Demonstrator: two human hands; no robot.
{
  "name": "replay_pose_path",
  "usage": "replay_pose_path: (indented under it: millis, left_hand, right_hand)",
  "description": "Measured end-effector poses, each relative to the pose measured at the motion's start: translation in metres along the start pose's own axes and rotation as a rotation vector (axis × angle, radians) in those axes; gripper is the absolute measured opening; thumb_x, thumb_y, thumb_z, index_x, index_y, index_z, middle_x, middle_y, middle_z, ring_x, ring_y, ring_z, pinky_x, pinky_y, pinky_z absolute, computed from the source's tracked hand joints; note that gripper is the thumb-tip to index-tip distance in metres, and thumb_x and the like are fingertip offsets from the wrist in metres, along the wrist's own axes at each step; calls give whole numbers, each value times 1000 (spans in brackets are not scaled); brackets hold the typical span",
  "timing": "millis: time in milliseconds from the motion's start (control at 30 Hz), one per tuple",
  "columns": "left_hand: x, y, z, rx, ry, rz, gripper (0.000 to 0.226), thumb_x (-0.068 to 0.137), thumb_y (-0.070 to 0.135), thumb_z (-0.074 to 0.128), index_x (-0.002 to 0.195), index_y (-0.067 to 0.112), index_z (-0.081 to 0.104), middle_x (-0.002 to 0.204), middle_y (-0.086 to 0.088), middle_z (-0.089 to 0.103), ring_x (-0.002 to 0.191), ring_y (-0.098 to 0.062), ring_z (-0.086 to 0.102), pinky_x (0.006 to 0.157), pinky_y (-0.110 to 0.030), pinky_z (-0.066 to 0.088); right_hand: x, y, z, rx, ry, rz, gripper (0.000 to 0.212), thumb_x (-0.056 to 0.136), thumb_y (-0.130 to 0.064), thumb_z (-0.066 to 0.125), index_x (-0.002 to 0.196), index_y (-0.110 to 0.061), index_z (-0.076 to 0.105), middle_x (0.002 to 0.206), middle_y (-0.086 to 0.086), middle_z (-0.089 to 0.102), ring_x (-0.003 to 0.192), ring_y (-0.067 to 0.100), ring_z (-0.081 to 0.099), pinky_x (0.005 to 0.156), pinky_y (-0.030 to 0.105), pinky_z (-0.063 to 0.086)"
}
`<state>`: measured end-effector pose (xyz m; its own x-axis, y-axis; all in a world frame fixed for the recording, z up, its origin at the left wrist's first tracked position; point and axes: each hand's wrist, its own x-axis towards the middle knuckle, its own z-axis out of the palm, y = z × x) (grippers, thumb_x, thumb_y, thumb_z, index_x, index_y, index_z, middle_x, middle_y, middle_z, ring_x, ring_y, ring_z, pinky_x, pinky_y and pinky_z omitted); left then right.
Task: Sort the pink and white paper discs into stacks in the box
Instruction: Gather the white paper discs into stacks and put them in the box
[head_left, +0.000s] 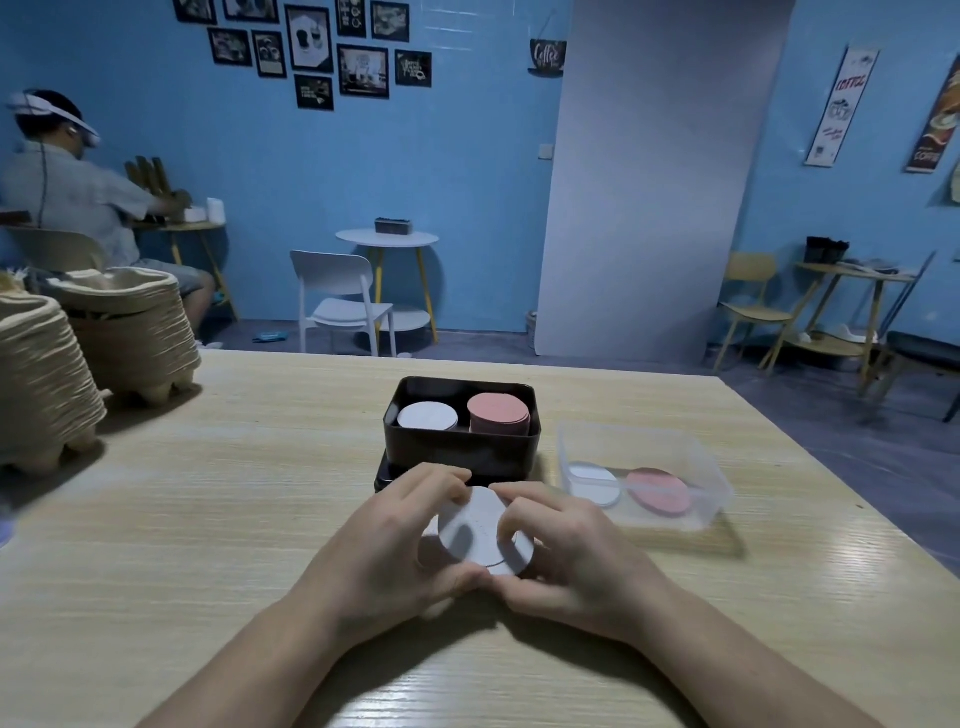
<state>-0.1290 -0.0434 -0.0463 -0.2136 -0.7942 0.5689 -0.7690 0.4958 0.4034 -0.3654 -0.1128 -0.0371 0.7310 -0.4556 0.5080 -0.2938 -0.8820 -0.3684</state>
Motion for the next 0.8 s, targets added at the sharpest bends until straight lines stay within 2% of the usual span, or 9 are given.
replay_pose_path:
  millis: [100, 167, 233, 367, 533, 633, 800]
  left_hand:
    - [-1, 1, -6, -18, 7, 17, 51, 77, 55, 83, 114, 40, 51, 127, 17, 64, 114, 3, 61, 90, -20, 54]
    - [0, 4, -5, -29, 17, 45, 49, 77, 48, 85, 112, 39, 52, 125, 16, 68, 114, 3, 62, 92, -16, 53]
    - [0, 6, -2, -61, 23, 63, 45, 77, 48, 84, 108, 38, 53, 125, 15, 69, 117, 5, 61, 93, -13, 51]
    - [1, 4, 3, -97, -7, 89, 33, 80, 45, 82, 98, 28, 61, 127, 12, 68, 124, 2, 61, 91, -19, 54]
    - [-2, 0, 3, -115, -60, 68, 28, 79, 48, 83, 95, 31, 67, 136, 20, 59, 122, 2, 61, 89, -18, 54]
    - [-2, 1, 5, -98, -61, 64, 28, 78, 46, 84, 94, 31, 67, 133, 25, 59, 115, 0, 64, 83, -22, 57]
    - [0, 6, 5, -87, -25, 106, 29, 76, 40, 86, 93, 26, 67, 125, 16, 66, 116, 1, 64, 85, -23, 57]
  right_hand:
    - [-3, 0, -2, 11, 22, 24, 28, 84, -41, 81, 90, -26, 59, 142, -8, 59, 131, 5, 58, 97, 20, 48]
    - [-4, 1, -3, 5, 7, 33, 29, 84, -43, 80, 91, -27, 57, 143, -9, 57, 135, 5, 55, 98, 23, 50]
    - [-5, 2, -3, -6, -5, 39, 33, 83, -44, 79, 97, -30, 52, 147, -1, 58, 142, 5, 49, 100, 29, 51]
    - [-4, -1, -2, -10, -23, 16, 43, 82, -44, 78, 107, -33, 46, 150, 5, 57, 147, 6, 44, 103, 29, 49]
    - [-4, 1, -3, -4, -15, -19, 37, 79, -41, 82, 98, -29, 53, 142, 4, 62, 135, 13, 56, 100, 22, 48]
    - [-5, 3, -4, 29, -11, -2, 34, 79, -43, 83, 94, -27, 57, 142, 1, 62, 134, 11, 58, 101, 29, 51]
    - [-5, 4, -9, 38, -53, -19, 35, 82, -47, 85, 95, -24, 61, 145, 1, 61, 140, 4, 50, 104, 31, 50]
